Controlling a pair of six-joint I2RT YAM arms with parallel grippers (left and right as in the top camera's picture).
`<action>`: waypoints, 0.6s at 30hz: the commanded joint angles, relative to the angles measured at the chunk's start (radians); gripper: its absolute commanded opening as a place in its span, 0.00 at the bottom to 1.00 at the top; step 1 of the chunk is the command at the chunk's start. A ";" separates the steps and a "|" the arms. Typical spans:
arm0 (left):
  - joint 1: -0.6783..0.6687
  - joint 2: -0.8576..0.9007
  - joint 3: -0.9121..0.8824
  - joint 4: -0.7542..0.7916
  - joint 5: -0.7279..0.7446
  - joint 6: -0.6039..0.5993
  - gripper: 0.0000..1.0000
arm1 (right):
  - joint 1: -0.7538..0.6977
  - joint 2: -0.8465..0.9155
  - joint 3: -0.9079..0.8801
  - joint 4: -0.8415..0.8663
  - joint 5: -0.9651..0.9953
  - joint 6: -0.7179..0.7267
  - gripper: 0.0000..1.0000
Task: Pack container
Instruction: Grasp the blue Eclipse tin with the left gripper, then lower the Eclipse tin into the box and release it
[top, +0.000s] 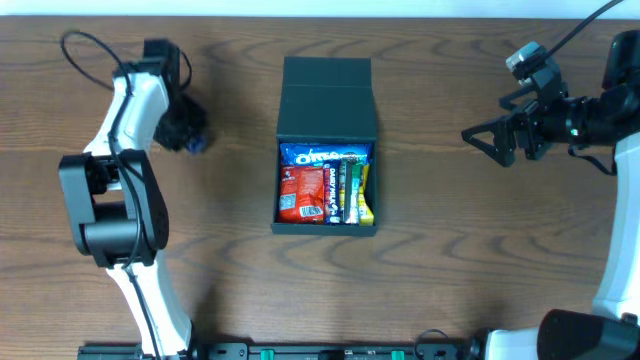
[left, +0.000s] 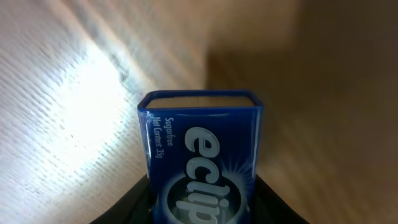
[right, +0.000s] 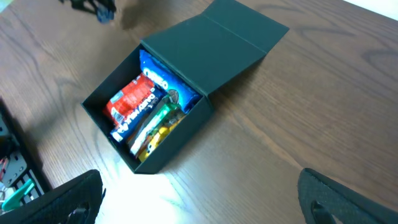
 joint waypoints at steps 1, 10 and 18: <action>-0.031 -0.006 0.119 -0.043 -0.017 0.063 0.09 | 0.008 0.006 0.008 0.003 -0.013 0.000 0.99; -0.319 -0.010 0.244 -0.189 -0.019 0.145 0.06 | 0.008 0.006 0.008 0.002 -0.013 0.000 0.99; -0.544 -0.010 0.243 -0.321 -0.130 0.235 0.06 | 0.008 0.006 0.008 0.002 -0.013 0.000 0.99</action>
